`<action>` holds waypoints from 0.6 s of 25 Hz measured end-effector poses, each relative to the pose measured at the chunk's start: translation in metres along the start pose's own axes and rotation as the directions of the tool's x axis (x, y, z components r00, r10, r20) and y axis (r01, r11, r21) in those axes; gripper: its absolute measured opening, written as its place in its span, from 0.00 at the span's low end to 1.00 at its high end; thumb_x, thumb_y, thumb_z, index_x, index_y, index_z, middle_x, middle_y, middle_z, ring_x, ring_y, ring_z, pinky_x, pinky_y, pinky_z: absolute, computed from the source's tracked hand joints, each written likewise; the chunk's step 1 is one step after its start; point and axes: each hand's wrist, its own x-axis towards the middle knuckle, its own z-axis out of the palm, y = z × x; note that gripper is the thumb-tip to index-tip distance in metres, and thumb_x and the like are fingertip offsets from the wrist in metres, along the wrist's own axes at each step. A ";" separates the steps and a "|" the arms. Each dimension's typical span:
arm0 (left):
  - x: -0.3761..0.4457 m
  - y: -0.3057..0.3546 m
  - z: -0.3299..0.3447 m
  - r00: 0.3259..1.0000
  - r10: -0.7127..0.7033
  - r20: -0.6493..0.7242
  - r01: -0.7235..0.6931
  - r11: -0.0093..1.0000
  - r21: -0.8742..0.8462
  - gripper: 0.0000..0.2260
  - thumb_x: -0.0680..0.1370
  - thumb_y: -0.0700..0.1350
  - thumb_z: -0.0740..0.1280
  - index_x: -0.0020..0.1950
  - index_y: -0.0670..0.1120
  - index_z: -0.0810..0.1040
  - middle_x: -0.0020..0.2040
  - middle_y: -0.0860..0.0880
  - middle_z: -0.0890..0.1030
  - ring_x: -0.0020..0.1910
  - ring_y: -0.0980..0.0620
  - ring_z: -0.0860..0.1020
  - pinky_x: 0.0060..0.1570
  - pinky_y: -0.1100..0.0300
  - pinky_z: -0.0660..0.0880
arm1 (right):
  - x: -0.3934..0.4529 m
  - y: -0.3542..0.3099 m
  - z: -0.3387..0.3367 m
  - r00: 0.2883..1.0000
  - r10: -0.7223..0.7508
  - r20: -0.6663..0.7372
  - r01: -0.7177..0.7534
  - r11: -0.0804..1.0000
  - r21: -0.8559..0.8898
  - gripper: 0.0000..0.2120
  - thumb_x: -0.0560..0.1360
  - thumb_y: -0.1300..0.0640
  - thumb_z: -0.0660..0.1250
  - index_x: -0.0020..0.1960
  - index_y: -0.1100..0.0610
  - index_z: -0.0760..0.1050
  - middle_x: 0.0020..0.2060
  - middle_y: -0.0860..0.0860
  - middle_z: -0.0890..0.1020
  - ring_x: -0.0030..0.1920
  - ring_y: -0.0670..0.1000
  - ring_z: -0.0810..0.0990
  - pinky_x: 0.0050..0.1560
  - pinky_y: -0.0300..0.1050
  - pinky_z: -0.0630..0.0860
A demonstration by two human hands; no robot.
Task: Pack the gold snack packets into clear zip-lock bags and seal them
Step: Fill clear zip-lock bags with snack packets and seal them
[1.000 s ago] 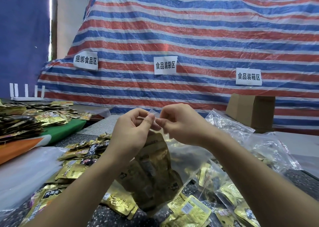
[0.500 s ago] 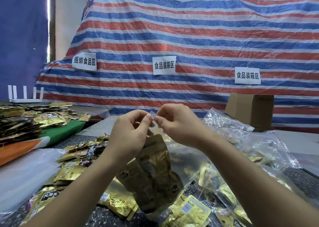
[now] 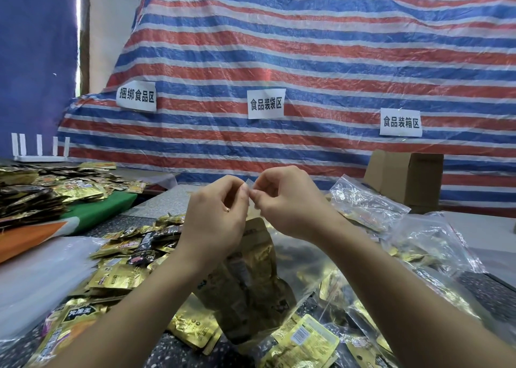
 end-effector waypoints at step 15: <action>0.005 -0.009 0.001 0.997 -0.076 0.033 0.079 0.994 -0.081 0.13 0.82 0.47 0.62 0.39 0.49 0.77 0.32 0.48 0.77 0.31 0.48 0.75 0.30 0.48 0.71 | 0.002 -0.004 -0.002 0.996 0.073 0.059 -0.078 0.994 0.071 0.10 0.79 0.51 0.68 0.40 0.51 0.80 0.35 0.48 0.83 0.38 0.48 0.82 0.34 0.40 0.75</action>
